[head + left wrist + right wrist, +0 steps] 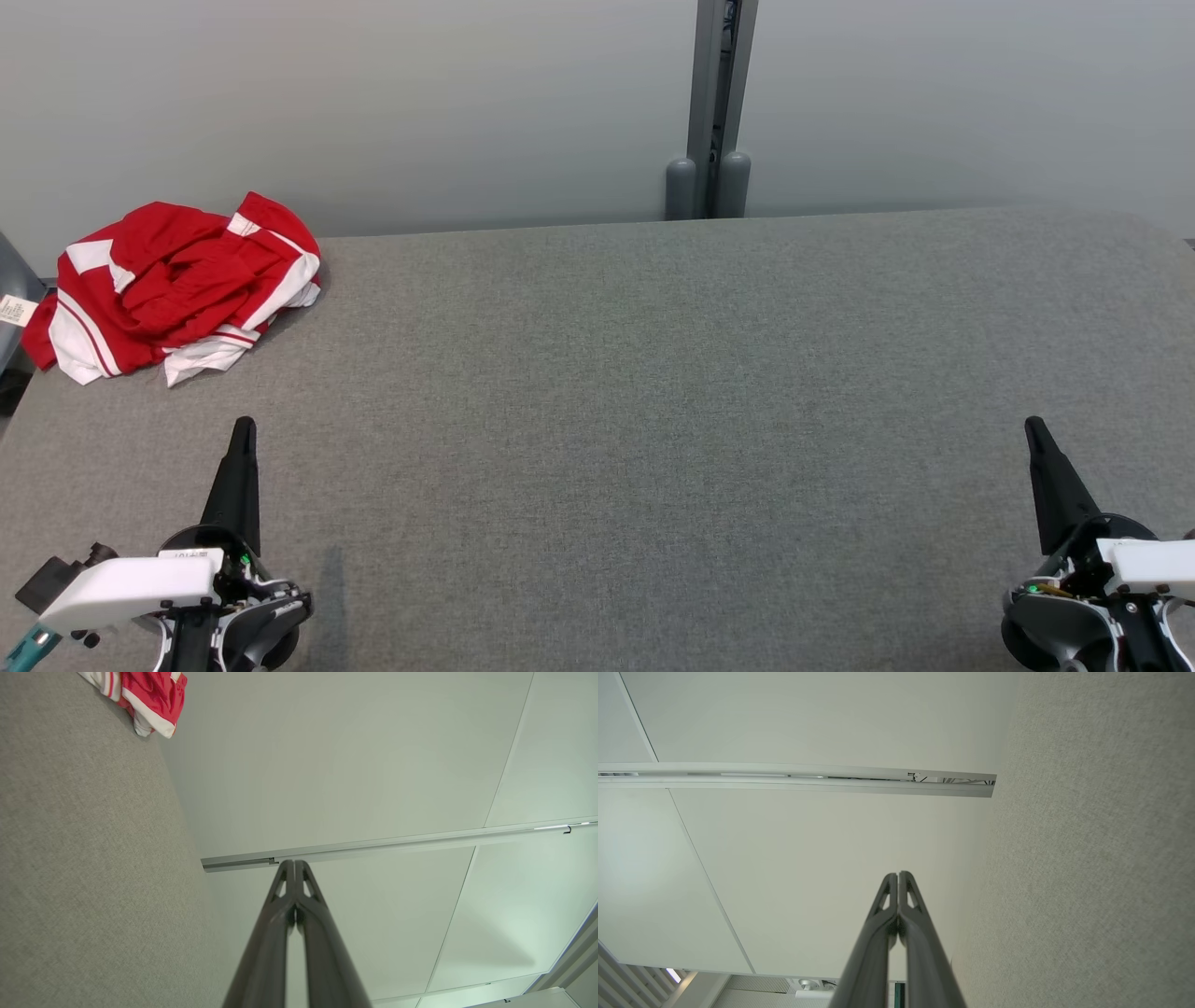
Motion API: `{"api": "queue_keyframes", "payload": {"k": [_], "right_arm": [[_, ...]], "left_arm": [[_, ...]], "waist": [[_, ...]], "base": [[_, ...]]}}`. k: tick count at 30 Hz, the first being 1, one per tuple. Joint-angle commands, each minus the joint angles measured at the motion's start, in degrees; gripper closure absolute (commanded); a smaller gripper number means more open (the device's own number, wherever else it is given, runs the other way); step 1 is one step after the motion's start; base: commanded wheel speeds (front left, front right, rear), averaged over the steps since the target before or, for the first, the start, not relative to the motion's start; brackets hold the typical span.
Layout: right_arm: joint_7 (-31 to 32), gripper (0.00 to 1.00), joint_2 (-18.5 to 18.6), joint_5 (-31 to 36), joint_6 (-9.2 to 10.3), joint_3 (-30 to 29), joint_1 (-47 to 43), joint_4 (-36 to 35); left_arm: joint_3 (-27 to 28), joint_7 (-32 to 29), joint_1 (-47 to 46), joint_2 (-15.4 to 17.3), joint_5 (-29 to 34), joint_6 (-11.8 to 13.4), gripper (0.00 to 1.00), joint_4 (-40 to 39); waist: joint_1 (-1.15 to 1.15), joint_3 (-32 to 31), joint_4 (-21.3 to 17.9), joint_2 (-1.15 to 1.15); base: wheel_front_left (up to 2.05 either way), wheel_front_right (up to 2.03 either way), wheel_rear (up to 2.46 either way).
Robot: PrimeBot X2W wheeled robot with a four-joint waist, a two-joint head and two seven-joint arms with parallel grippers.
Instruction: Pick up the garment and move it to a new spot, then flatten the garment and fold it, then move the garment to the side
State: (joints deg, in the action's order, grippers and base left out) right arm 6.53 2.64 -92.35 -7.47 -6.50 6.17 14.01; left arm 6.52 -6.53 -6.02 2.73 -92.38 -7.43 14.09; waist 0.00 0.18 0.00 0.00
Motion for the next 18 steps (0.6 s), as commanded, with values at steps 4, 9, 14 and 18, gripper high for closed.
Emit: {"api": "queue_keyframes", "payload": {"k": [4, 9, 14, 18], "right_arm": [[0.18, 1.00, 0.48, -0.15, -0.05, -0.05, 0.25, 0.10], [0.18, 1.00, 0.48, -0.15, -0.05, -0.05, 0.25, 0.10], [-0.04, 0.00, -0.35, 0.00, 0.01, 0.07, -0.52, 0.63], [-0.46, 0.00, -0.73, 0.04, 0.07, 0.44, -1.58, 1.60]], "left_arm": [[0.14, -0.17, -0.50, 0.29, -0.08, -0.23, 1.00, -0.16], [0.14, -0.17, -0.50, 0.29, -0.08, -0.23, 1.00, -0.16], [-0.11, 0.04, 0.49, -0.23, 0.01, 0.01, 0.00, 0.72], [-0.72, 0.47, 1.61, -0.57, 0.09, 0.02, 0.00, 1.59]], "waist": [[0.00, 0.00, 0.00, 0.00], [0.00, 0.00, 0.00, 0.00], [0.00, 0.00, 0.00, 0.00], [0.00, -0.06, 0.00, 0.00]], "base": [[0.00, 0.00, 0.00], [0.00, 0.00, 0.00], [0.00, 0.00, 0.00], [0.00, 0.00, 0.00]]}}
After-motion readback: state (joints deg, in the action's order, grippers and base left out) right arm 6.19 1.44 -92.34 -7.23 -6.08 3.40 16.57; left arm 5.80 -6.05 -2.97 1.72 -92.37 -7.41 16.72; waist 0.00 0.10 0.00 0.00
